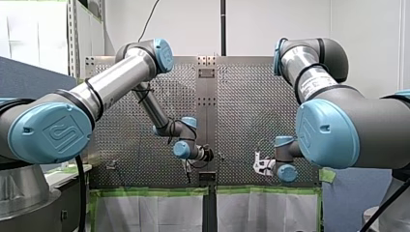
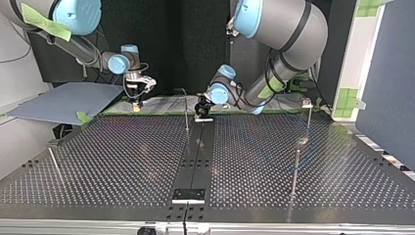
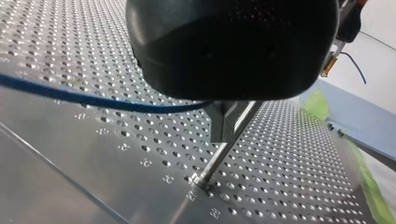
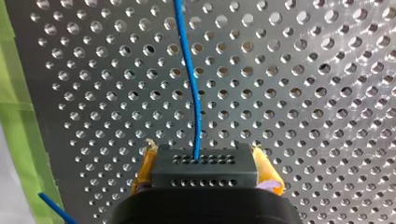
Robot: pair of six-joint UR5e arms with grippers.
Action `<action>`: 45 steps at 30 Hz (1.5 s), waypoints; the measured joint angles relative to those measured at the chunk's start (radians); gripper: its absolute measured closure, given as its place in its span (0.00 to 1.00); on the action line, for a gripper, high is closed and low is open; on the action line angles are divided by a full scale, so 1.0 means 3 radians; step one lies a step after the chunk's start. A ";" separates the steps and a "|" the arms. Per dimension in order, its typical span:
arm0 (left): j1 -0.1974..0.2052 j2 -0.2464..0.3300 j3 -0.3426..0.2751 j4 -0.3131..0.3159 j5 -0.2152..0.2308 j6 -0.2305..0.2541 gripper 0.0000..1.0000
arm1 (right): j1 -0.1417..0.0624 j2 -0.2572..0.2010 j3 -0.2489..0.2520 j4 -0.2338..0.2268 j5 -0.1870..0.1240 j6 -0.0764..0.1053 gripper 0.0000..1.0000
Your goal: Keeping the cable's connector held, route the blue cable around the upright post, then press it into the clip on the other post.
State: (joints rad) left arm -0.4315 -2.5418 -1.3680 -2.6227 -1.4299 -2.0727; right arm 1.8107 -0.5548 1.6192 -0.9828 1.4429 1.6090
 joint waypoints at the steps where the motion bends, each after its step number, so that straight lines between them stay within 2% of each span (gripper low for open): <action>1: 0.0002 0.0000 0.0006 -0.0004 0.0000 -0.0008 0.99 | -0.0005 0.0000 -0.0011 0.0013 0.0000 -0.0003 1.00; 9: 0.0022 -0.0001 0.0016 0.0002 -0.0006 -0.0065 0.99 | -0.0032 0.0000 -0.0094 0.0055 -0.0004 -0.0003 1.00; 15: 0.0037 -0.0001 0.0018 0.0035 -0.0059 -0.0058 0.99 | -0.0038 0.0000 -0.0244 0.0197 -0.0006 -0.0046 1.00; 20: 0.0062 0.0002 0.0018 0.0087 -0.0187 0.0009 0.99 | -0.0040 0.0000 -0.0321 0.0318 -0.0007 -0.0058 1.00; 25: 0.0078 0.0002 0.0018 0.0098 -0.0316 0.0107 0.99 | -0.0042 0.0000 -0.0334 0.0337 -0.0011 -0.0052 1.00; 29: 0.0070 0.0002 0.0018 0.0097 -0.0351 0.0164 0.99 | -0.0046 0.0000 -0.0336 0.0339 -0.0012 -0.0050 1.00; 30: 0.0068 0.0002 0.0017 0.0097 -0.0354 0.0175 0.90 | -0.0046 0.0000 -0.0335 0.0339 -0.0012 -0.0050 1.00; 31: 0.0066 0.0002 0.0017 0.0096 -0.0353 0.0187 0.90 | -0.0046 0.0000 -0.0336 0.0340 -0.0012 -0.0050 1.00; 32: 0.0063 0.0002 0.0017 0.0094 -0.0345 0.0206 0.76 | -0.0046 0.0000 -0.0336 0.0340 -0.0012 -0.0050 1.00; 33: 0.0061 0.0002 0.0018 0.0089 -0.0333 0.0223 0.71 | -0.0046 0.0000 -0.0337 0.0340 -0.0013 -0.0050 1.00; 34: 0.0059 0.0002 0.0018 0.0080 -0.0319 0.0241 0.71 | -0.0047 0.0000 -0.0337 0.0342 -0.0013 -0.0050 1.00; 35: 0.0058 0.0003 0.0017 0.0062 -0.0303 0.0268 0.47 | -0.0048 0.0000 -0.0337 0.0342 -0.0013 -0.0050 1.00; 36: 0.0059 0.0003 0.0017 0.0047 -0.0293 0.0288 0.32 | -0.0048 0.0000 -0.0337 0.0343 -0.0013 -0.0050 1.00; 37: 0.0060 0.0003 0.0017 0.0032 -0.0287 0.0310 0.32 | -0.0048 0.0000 -0.0337 0.0343 -0.0013 -0.0050 1.00; 39: 0.0065 0.0003 0.0018 -0.0007 -0.0285 0.0363 0.00 | -0.0048 0.0000 -0.0337 0.0346 -0.0013 -0.0050 1.00; 45: 0.0042 0.0004 0.0018 -0.0168 -0.0402 0.0532 0.00 | -0.0048 0.0001 -0.0337 0.0348 -0.0013 -0.0050 1.00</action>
State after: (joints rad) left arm -0.4188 -2.5406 -1.3626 -2.6730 -1.5505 -1.9130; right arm 1.7963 -0.5546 1.5182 -0.8785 1.4391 1.5941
